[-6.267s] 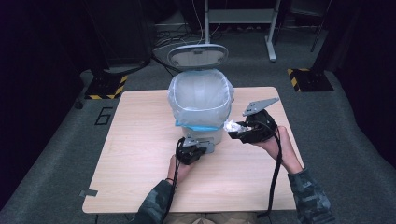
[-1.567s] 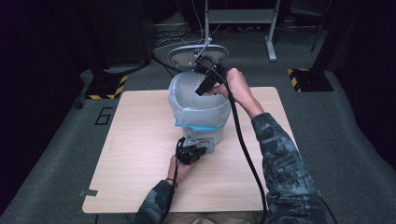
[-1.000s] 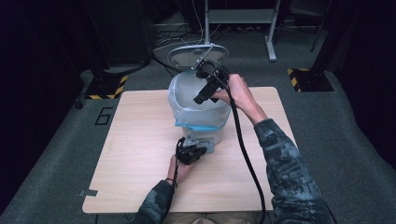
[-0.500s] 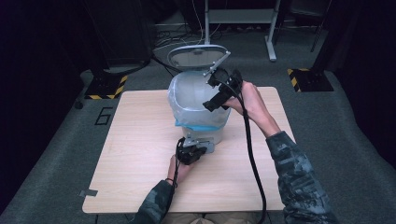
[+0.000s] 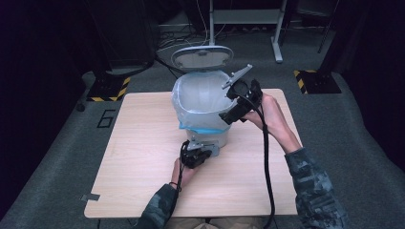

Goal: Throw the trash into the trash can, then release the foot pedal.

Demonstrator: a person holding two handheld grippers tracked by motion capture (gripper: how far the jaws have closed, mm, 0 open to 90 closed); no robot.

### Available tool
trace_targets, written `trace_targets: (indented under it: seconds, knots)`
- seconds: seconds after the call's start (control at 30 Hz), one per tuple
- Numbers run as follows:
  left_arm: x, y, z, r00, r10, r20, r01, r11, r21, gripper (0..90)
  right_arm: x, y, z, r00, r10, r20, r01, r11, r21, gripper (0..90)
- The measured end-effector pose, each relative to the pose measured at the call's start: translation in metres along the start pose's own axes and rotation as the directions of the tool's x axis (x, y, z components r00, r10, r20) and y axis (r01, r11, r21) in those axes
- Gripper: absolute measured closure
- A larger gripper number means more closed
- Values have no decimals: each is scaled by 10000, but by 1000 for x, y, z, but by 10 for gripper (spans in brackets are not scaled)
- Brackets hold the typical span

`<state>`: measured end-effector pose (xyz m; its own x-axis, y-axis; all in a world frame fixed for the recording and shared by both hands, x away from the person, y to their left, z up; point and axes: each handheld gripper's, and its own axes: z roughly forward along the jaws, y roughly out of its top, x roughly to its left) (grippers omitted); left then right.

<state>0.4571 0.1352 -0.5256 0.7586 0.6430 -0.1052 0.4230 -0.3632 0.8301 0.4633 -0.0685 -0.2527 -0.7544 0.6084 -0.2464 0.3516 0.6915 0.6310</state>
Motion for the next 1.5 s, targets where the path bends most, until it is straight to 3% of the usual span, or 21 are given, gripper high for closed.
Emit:
trace_targets:
  seconds: [0.23, 0.27, 0.37, 0.77, 0.87, 0.93, 0.97, 1.03, 1.13, 1.3, 1.5]
  knots:
    - [0, 0, 0, 10000, 64, 9, -64, 10000, -11, 898, -1, -17, -1, 9994, 344, -6, -344, 9988, -352, 0]
    - [-2, 0, 0, 9997, -219, 52, 219, 9998, -8, 898, -1, -21, -1, 9994, 341, 50, -339, 9986, -406, 0]
    - [-2, 0, 0, 9997, -245, 34, 245, 9997, 11, 898, -2, -31, -1, 9990, 438, 57, -435, 9978, -507, 2]
    - [-1, 0, 0, 10000, -99, -13, 99, 9999, 100, 898, -1, -70, -1, 9958, 912, 70, -904, 9929, -774, 4]
    - [-1, -1, -1, 9992, -398, 59, 398, 9992, 17, 889, 2, -81, 0, 9941, 1072, 147, -1056, 9907, -862, 3]
    - [-4, -1, -7, 9977, -682, -65, 682, 9977, -1, 686, 3, -90, 2, 9941, 1067, 212, -1045, 9907, -877, 3]
    - [-6, 0, -11, 9978, -465, -466, 467, 9989, 41, 567, 4, -94, 3, 9922, 1226, 236, -1204, 9896, -781, 3]
    - [-10, -1, -17, 9977, -503, -465, 511, 9986, 165, 407, 4, -105, 6, 9920, 1226, 302, -1199, 9895, -803, 3]
    - [-13, -3, -29, 9976, -359, -600, 370, 9992, 176, 329, 5, -122, 9, 9880, 1519, 285, -1489, 9849, -878, 9]
    - [-13, -9, -49, 9956, -389, -852, 400, 9991, 119, 282, 6, -150, 13, 9798, 1996, 127, -1967, 9733, -1183, 11]
    - [-4, -23, -80, 9863, -610, -1535, 627, 9980, 64, 227, 10, -187, 17, 9636, 2667, 195, -2620, 9561, -1313, 8]
